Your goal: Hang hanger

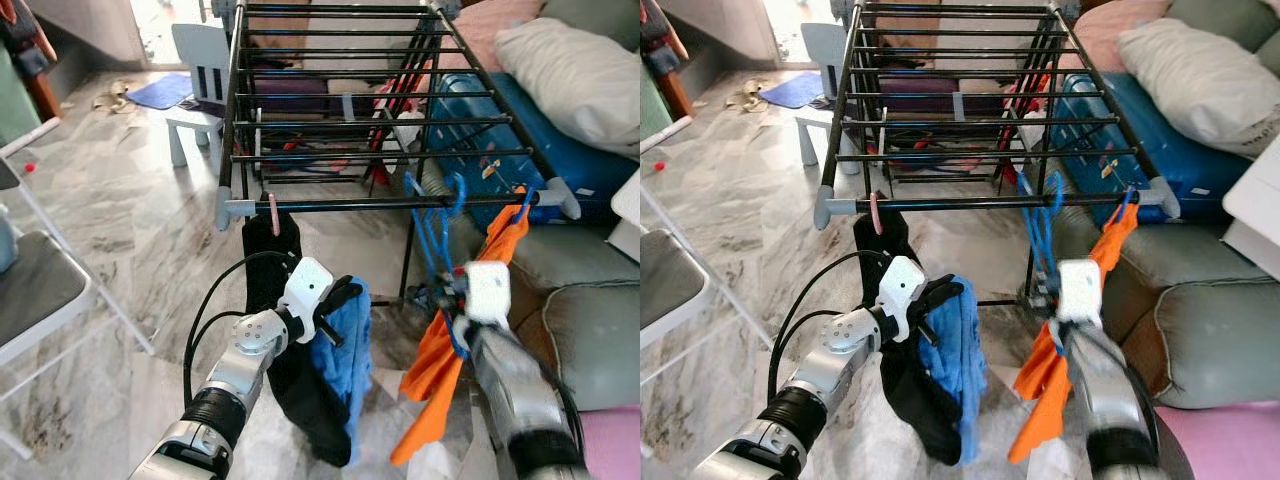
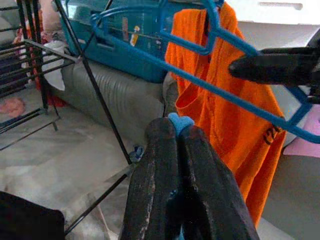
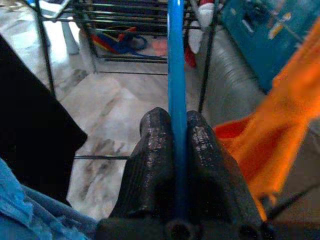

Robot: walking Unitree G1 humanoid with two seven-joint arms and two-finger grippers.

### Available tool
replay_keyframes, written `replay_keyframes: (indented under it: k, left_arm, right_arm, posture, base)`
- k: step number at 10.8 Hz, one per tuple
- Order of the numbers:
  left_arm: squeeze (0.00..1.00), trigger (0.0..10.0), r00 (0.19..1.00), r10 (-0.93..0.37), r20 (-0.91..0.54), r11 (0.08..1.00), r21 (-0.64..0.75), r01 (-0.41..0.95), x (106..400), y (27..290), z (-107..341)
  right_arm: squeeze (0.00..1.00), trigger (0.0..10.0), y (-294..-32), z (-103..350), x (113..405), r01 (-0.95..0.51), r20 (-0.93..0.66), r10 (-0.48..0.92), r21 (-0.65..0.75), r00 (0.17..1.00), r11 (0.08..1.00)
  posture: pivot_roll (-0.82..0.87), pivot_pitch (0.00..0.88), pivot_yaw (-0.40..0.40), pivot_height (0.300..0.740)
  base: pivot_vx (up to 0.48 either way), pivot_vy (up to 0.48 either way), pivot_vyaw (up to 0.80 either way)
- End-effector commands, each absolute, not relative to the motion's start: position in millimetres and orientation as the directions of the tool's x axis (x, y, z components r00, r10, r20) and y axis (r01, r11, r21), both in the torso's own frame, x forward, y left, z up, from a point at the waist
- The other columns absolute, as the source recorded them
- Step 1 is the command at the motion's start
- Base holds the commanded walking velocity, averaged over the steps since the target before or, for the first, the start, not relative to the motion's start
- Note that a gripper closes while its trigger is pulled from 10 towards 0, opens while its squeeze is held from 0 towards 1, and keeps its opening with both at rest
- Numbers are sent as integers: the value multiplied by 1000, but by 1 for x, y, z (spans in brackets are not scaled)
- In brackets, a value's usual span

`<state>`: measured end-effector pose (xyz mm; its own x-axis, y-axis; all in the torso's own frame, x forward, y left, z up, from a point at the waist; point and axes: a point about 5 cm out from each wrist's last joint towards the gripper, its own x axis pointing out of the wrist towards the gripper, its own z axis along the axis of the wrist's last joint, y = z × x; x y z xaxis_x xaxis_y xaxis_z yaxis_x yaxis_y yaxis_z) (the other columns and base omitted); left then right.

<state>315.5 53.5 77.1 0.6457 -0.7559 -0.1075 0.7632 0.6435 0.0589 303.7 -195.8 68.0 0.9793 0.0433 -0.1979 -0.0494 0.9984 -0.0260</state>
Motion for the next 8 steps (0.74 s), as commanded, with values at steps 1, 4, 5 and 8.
replay_keyframes:
  k: [1,4,5,8]
  left_arm:
    - [0,10000,645,-758,-97,640,79,764,316,51,80]
    - [0,10000,678,-728,-98,676,64,734,319,50,82]
    - [0,10000,681,-725,-106,678,69,732,319,49,81]
    - [0,10000,683,-720,-122,682,63,729,318,48,78]
  right_arm:
    - [0,3294,-196,86,306,-42,-103,39,-32,994,999]
    - [0,10000,-184,64,257,-20,-152,20,0,988,1000]
    - [0,10000,-181,60,248,-27,-168,27,5,985,1000]
    - [0,10000,-181,58,231,-12,-201,14,10,980,1000]
  posture:
    - [50,0,-70,740]
    - [32,0,-58,740]
    - [31,0,-58,740]
    - [25,0,-58,740]
  base:
    - [0,0,0]
    - [0,0,0]
    - [0,0,0]
    - [-179,0,0]
